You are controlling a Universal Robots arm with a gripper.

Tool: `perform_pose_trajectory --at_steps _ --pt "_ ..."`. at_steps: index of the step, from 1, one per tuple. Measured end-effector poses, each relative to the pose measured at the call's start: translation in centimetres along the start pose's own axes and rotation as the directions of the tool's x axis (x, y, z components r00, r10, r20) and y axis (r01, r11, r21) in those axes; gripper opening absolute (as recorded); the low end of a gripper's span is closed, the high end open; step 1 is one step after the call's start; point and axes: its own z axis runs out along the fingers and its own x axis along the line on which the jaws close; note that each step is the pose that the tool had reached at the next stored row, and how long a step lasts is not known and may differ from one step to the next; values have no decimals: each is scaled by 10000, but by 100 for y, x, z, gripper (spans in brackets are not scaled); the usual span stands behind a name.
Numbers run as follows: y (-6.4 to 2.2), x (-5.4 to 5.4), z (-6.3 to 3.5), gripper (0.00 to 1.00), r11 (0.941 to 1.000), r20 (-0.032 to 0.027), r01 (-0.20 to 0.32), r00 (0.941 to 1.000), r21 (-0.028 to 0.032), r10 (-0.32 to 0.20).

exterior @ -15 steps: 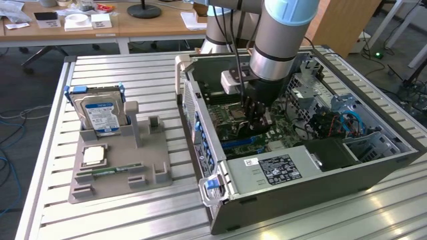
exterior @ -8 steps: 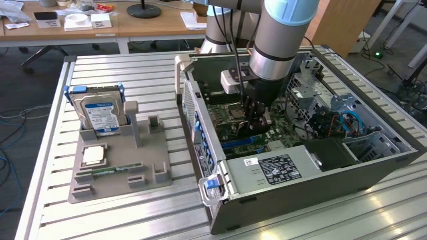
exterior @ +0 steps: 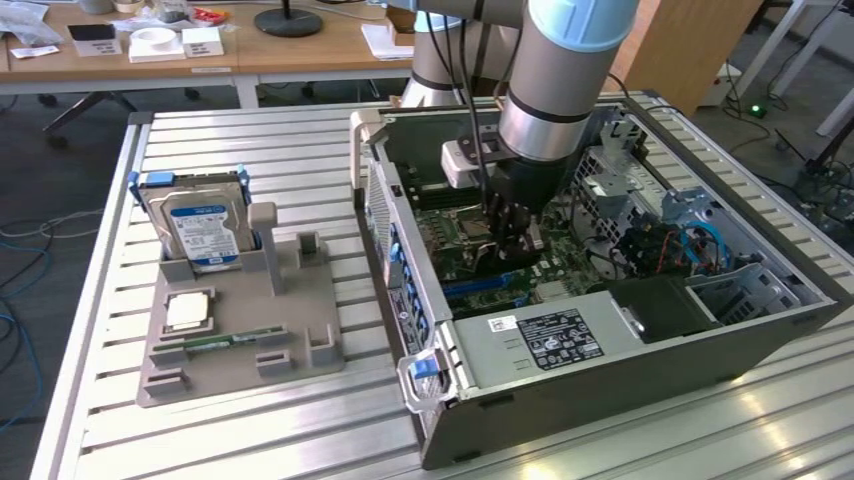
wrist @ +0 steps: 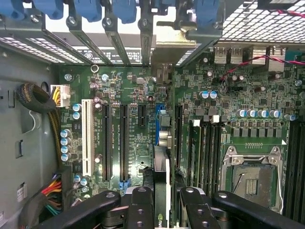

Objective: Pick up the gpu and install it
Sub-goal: 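Insert the gpu into the slot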

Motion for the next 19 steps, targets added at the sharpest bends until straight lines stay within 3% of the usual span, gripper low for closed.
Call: perform_pose_trajectory --at_steps 4,8,19 --pt "10 0 0 26 10000 -8 -8 10000 0 8" --pt "14 1 1 26 10000 -65 -18 10000 0 18" --pt "40 1 12 26 10000 -89 -42 10000 2 42"
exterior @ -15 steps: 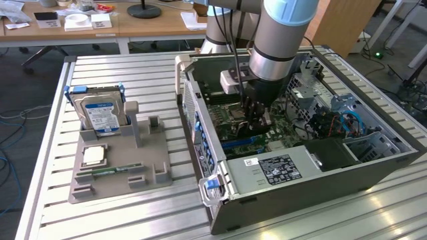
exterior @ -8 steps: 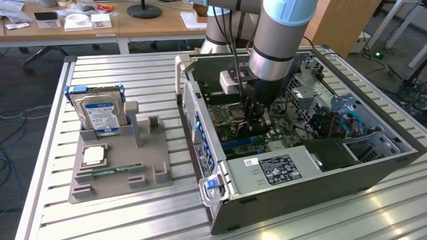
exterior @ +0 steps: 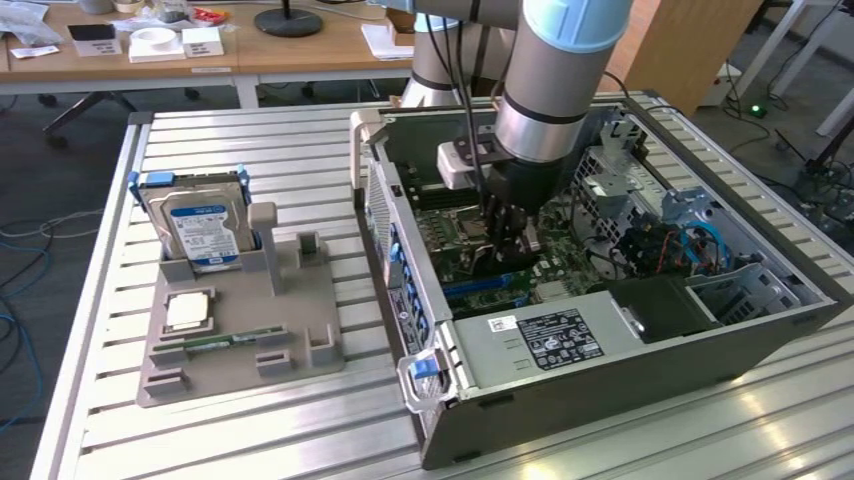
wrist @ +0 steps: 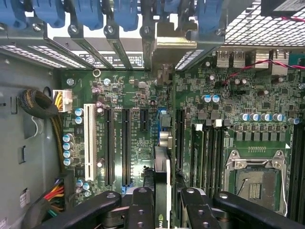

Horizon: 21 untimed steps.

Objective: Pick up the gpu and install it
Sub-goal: 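Insert the gpu into the slot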

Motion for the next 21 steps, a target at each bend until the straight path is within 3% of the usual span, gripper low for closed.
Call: perform_pose_trajectory --at_steps 5,21 --pt "6 0 0 26 10000 -25 -12 10000 0 12" --pt "46 1 7 26 10000 -23 -12 10000 2 12"
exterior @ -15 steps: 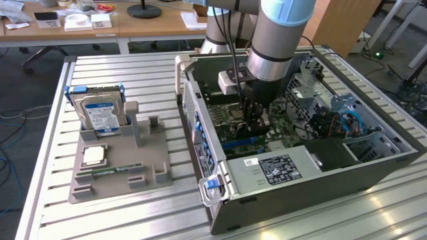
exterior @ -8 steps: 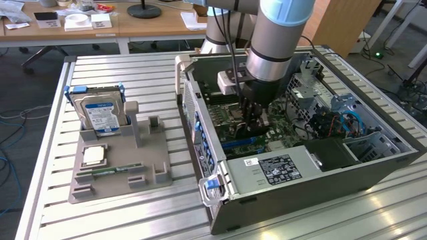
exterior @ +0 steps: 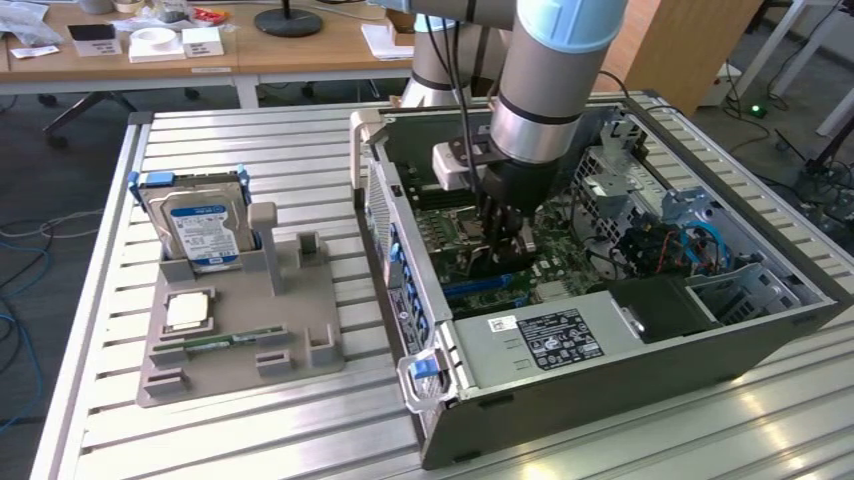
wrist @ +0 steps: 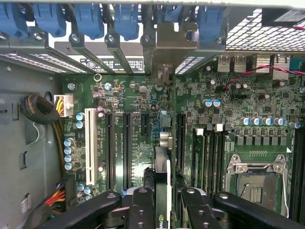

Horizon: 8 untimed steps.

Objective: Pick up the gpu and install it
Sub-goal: 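Insert the gpu into the slot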

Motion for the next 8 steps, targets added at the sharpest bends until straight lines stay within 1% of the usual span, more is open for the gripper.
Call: perform_pose_trajectory --at_steps 4,8 --pt "6 0 31 26 10000 -2 -2 10000 -1 2" --pt "14 0 37 26 10000 -3 -4 10000 -2 4"
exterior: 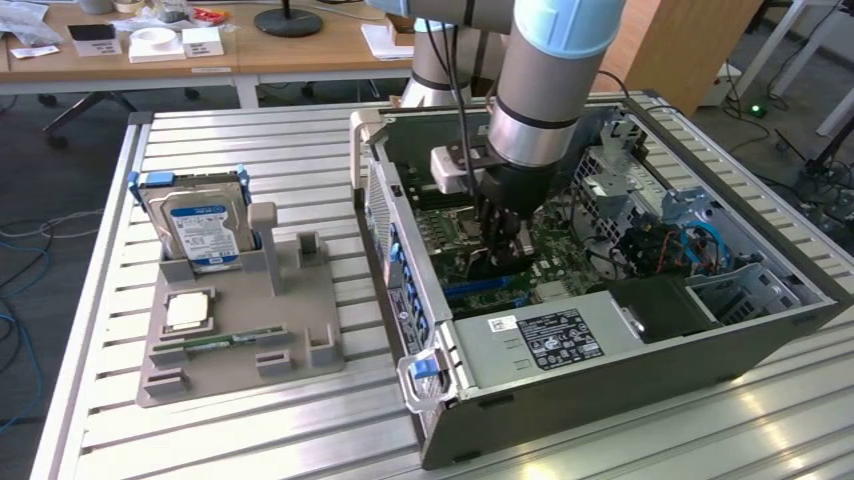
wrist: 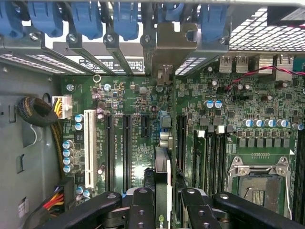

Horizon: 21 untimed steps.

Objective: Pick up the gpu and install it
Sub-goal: 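Insert the gpu into the slot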

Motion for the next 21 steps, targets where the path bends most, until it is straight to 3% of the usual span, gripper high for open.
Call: perform_pose_trajectory --at_steps 16,21 --pt "7 3 20 26 10000 -2 -53 10000 2 53" --pt "3 3 20 26 10000 -3 -63 10000 -47 63"
